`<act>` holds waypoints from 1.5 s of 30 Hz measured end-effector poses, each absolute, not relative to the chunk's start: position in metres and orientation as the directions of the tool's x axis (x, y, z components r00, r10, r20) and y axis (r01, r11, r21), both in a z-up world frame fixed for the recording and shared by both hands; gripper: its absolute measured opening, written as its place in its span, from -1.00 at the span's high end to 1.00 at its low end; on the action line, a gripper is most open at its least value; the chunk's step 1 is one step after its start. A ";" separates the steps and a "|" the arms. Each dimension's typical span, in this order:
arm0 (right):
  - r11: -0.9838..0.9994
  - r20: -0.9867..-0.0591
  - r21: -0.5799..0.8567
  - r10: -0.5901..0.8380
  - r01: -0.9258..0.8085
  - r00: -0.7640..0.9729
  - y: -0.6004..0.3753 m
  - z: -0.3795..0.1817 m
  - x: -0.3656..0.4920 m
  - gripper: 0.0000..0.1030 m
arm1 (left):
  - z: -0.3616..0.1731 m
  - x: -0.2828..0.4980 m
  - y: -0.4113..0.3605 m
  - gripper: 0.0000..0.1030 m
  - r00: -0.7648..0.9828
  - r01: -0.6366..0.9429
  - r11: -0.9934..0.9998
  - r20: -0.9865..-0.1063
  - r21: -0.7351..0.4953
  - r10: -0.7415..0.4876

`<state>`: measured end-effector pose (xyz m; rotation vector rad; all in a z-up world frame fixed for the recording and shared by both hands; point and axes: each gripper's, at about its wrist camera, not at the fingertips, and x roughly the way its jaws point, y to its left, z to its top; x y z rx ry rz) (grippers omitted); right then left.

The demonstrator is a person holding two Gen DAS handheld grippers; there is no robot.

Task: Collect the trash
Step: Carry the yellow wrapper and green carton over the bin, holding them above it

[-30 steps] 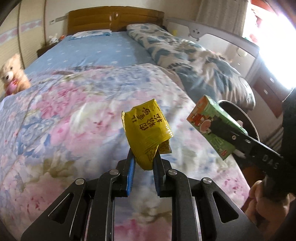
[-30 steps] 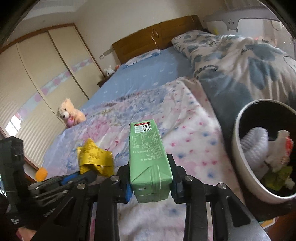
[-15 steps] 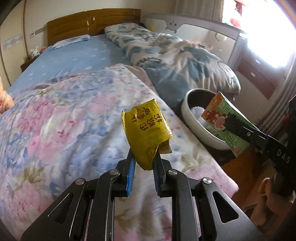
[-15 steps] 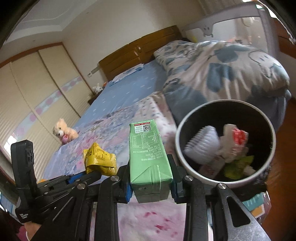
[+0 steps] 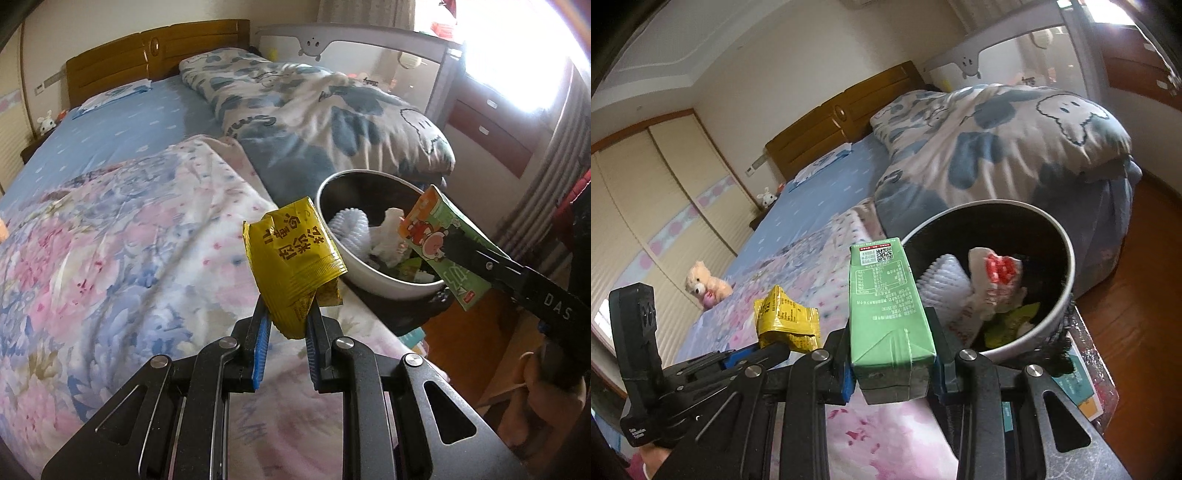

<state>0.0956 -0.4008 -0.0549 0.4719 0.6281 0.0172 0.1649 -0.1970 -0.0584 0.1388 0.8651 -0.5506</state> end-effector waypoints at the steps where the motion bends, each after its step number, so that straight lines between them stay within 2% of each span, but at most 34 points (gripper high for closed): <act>1: 0.892 -0.562 0.433 0.153 0.131 0.813 -0.404 -0.056 0.094 0.39 | -0.058 0.165 -0.199 0.68 0.518 0.517 0.850 -0.754 -0.101 -0.404; 45: 0.869 -0.549 0.450 0.084 0.209 0.832 -0.450 -0.054 0.088 0.39 | -0.048 0.163 -0.272 0.68 0.487 0.611 0.788 -0.748 -0.077 -0.451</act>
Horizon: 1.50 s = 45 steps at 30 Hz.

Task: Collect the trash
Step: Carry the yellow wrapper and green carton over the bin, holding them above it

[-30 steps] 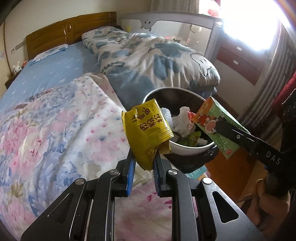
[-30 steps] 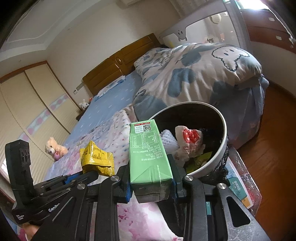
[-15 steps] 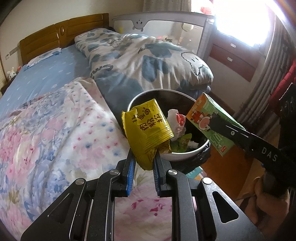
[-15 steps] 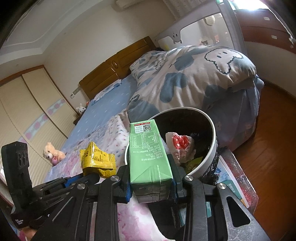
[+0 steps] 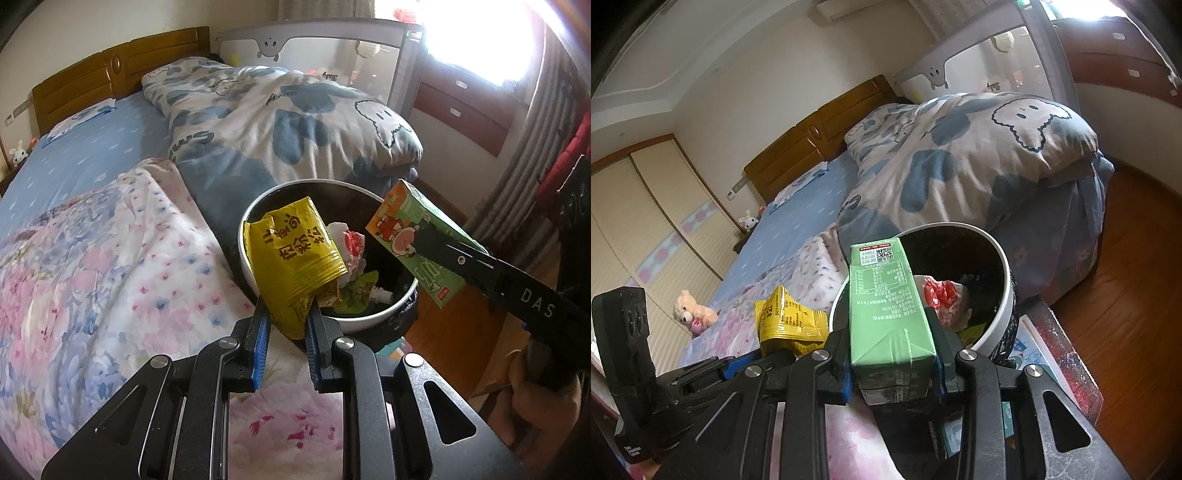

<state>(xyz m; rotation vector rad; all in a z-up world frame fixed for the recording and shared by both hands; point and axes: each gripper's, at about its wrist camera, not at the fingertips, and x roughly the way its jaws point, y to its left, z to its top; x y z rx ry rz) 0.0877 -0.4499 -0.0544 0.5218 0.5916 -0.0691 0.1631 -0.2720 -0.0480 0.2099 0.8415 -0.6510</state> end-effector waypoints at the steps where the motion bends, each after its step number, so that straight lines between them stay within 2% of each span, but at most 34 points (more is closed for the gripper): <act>1: 0.869 -0.549 0.449 0.084 0.209 0.832 -0.451 -0.054 0.088 0.39 | -0.048 0.164 -0.273 0.68 0.487 0.610 0.788 -0.748 -0.077 -0.450; 45: 0.867 -0.588 0.440 0.082 0.234 0.804 -0.480 -0.062 0.137 0.39 | -0.060 0.202 -0.315 0.68 0.474 0.617 0.785 -0.775 -0.046 -0.418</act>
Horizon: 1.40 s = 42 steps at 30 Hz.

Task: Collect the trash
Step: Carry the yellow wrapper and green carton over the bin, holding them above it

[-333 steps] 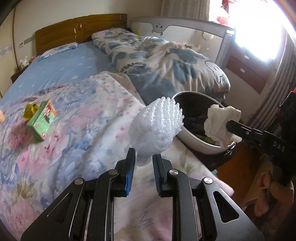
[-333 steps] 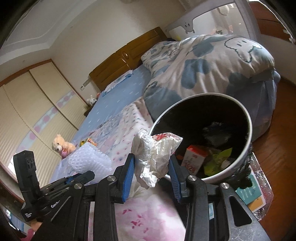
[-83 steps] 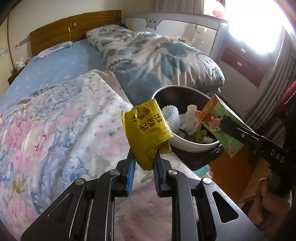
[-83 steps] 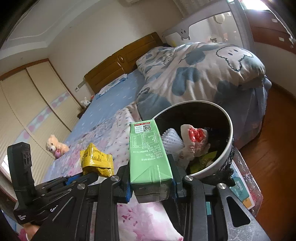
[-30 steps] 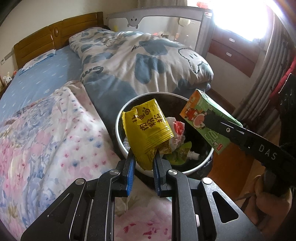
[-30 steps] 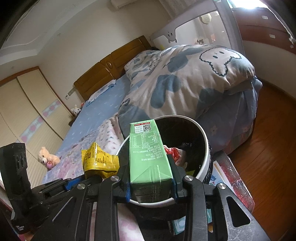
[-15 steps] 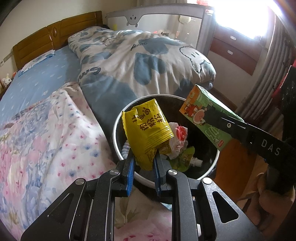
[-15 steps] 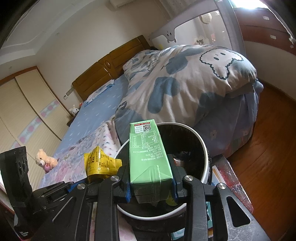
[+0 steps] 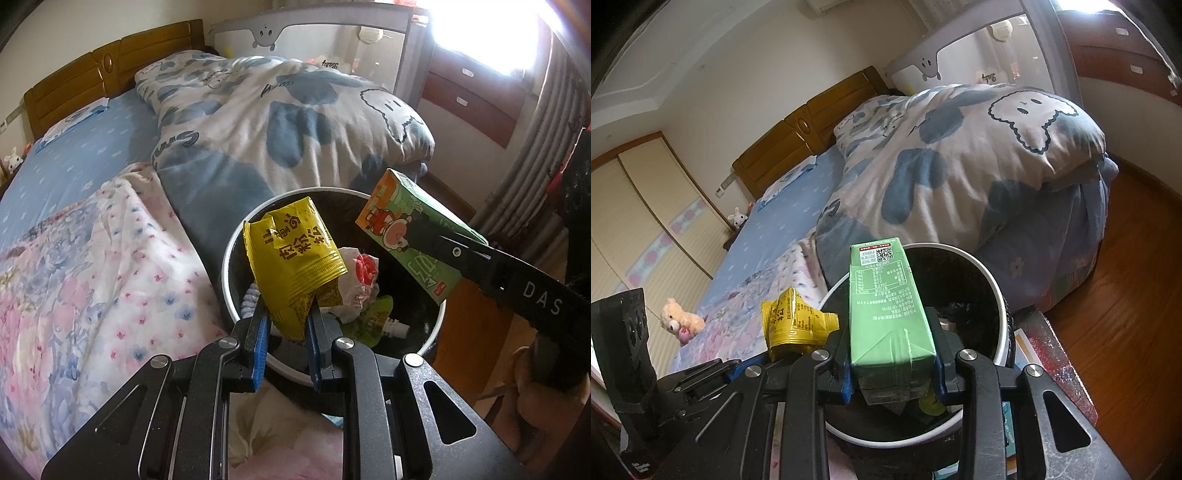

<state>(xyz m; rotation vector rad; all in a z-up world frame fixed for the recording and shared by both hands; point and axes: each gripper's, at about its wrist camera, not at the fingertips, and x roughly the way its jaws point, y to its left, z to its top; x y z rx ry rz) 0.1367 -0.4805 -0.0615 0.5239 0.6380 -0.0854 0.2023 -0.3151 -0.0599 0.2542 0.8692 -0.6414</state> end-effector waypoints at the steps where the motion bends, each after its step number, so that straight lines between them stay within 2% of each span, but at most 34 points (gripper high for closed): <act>1: 0.867 -0.589 0.439 0.082 0.234 0.804 -0.480 -0.062 0.137 0.39 | -0.060 0.203 -0.315 0.68 0.474 0.616 0.786 -0.776 -0.046 -0.417; 42: 0.867 -0.610 0.437 0.092 0.238 0.787 -0.478 -0.067 0.147 0.39 | -0.063 0.210 -0.315 0.68 0.475 0.612 0.790 -0.778 -0.044 -0.411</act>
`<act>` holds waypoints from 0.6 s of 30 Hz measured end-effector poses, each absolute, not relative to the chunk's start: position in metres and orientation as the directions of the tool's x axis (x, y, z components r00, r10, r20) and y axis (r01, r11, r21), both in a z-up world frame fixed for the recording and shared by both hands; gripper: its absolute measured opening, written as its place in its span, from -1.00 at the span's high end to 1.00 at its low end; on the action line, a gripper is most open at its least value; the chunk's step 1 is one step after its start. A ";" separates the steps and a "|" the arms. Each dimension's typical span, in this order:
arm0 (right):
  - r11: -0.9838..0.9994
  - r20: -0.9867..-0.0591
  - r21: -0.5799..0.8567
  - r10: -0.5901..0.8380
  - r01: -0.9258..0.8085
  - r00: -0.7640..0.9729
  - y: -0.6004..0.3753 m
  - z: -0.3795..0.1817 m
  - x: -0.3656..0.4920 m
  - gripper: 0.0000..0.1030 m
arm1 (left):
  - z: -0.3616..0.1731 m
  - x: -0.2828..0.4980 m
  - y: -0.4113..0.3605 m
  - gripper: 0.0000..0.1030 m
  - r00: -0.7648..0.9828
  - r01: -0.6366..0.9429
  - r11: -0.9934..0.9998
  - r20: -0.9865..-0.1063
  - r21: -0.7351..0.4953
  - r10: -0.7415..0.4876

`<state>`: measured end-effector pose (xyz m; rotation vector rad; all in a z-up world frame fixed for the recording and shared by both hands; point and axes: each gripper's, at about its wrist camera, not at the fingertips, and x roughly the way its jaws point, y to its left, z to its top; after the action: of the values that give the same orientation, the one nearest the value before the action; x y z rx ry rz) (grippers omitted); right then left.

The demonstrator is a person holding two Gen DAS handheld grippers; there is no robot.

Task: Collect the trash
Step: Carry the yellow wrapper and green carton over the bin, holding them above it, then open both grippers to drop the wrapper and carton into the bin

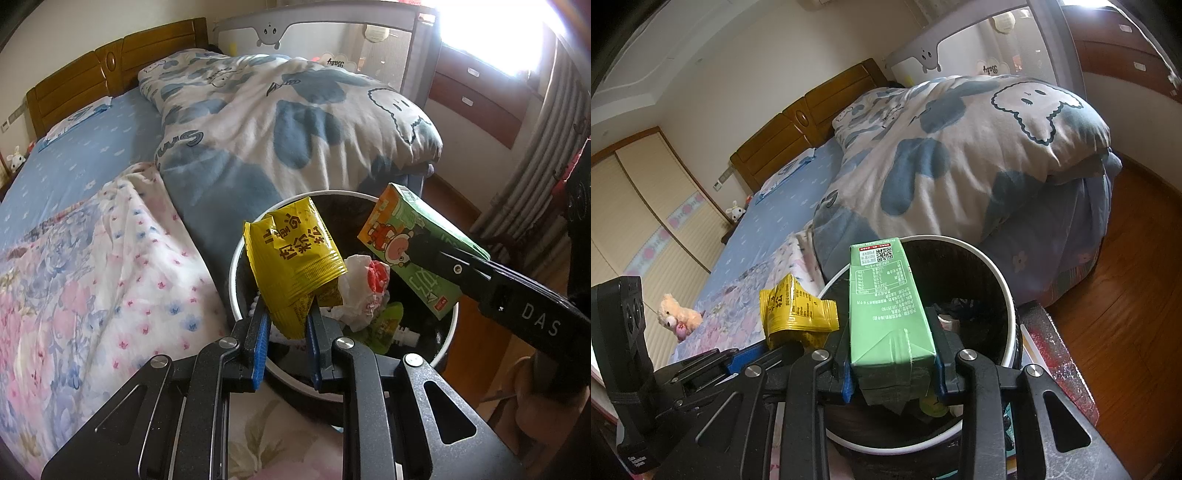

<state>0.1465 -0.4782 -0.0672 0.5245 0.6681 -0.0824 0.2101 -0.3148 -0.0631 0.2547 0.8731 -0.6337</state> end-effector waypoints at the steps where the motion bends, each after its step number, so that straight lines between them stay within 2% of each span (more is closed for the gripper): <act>1: 0.866 -0.610 0.438 0.092 0.239 0.787 -0.478 -0.067 0.147 0.39 | -0.063 0.211 -0.315 0.68 0.475 0.612 0.790 -0.778 -0.044 -0.412; 18: 0.865 -0.612 0.440 0.092 0.241 0.785 -0.480 -0.068 0.148 0.39 | -0.063 0.213 -0.316 0.67 0.470 0.614 0.788 -0.780 -0.048 -0.413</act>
<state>0.1485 -0.4801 -0.0678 0.5295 0.6705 -0.0845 0.2129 -0.3155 -0.0633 0.2540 0.8778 -0.6379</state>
